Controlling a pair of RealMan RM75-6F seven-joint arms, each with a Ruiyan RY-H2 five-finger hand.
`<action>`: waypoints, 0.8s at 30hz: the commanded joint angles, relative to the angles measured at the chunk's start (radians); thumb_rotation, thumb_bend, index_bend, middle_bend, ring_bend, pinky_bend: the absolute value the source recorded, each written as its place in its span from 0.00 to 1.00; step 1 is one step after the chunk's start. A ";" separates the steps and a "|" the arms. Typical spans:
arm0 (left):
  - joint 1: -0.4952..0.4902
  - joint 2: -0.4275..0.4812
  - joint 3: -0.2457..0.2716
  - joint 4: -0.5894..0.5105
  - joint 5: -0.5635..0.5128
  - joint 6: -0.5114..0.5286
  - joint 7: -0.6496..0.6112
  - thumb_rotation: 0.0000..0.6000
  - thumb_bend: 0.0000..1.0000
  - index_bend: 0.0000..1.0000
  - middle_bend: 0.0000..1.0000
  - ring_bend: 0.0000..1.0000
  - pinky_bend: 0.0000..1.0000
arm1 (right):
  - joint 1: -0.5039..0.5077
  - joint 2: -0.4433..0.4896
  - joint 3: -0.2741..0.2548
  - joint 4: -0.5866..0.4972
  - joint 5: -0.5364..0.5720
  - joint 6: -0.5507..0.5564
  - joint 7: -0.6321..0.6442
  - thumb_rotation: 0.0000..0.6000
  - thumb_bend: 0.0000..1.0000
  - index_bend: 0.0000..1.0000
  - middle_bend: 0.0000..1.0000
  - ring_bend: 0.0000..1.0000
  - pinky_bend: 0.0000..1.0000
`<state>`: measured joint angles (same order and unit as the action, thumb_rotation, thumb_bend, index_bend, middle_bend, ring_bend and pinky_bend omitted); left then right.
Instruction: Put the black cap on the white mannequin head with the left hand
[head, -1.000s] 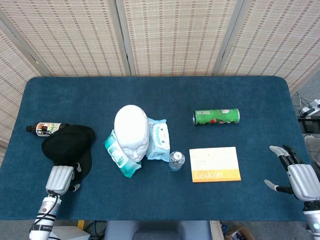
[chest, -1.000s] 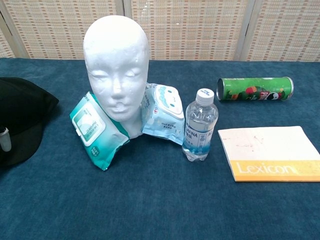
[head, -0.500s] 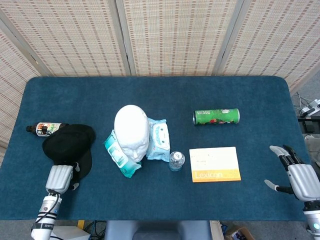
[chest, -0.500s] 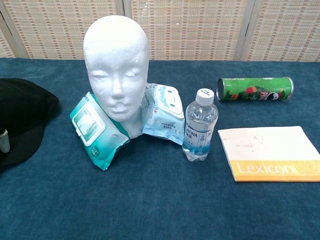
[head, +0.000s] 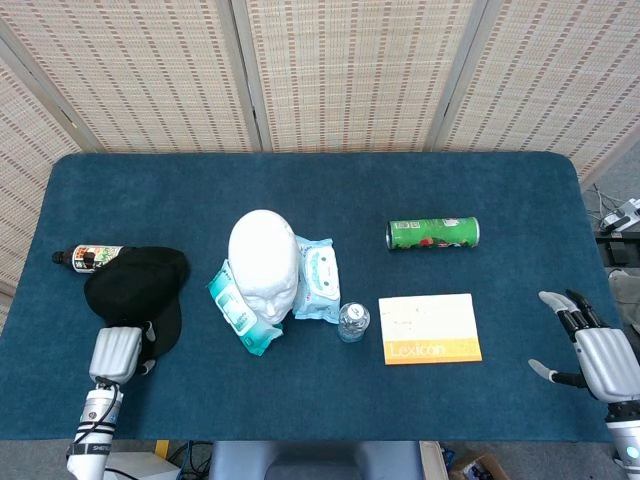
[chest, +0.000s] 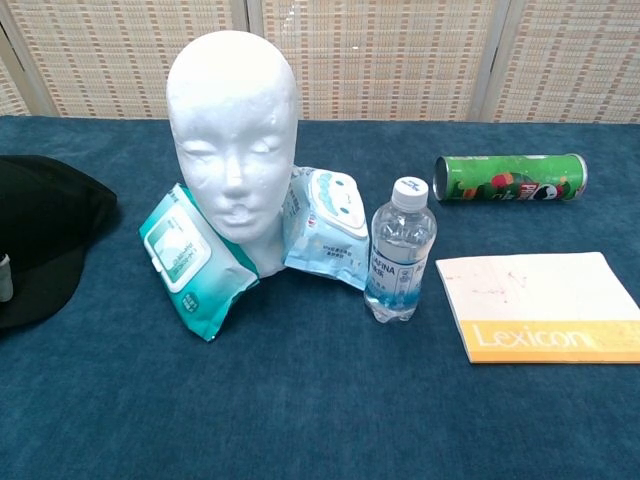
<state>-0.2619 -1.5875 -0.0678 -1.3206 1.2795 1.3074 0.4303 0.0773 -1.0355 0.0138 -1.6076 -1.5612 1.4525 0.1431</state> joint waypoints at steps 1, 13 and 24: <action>0.004 -0.013 -0.006 0.020 0.009 0.017 -0.014 1.00 0.07 0.51 0.68 0.38 0.47 | 0.000 0.000 0.000 0.000 0.000 0.000 -0.001 1.00 0.00 0.13 0.18 0.08 0.34; 0.025 -0.094 -0.042 0.171 0.099 0.181 -0.127 1.00 0.07 0.50 0.66 0.38 0.48 | -0.001 -0.001 -0.001 0.000 -0.003 0.002 -0.004 1.00 0.00 0.13 0.19 0.08 0.34; 0.026 -0.126 -0.071 0.284 0.142 0.250 -0.255 1.00 0.07 0.47 0.50 0.32 0.52 | -0.002 -0.001 0.000 -0.002 -0.001 0.004 -0.004 1.00 0.00 0.13 0.19 0.08 0.34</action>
<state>-0.2356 -1.7122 -0.1346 -1.0435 1.4171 1.5531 0.1862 0.0753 -1.0362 0.0137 -1.6094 -1.5626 1.4563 0.1388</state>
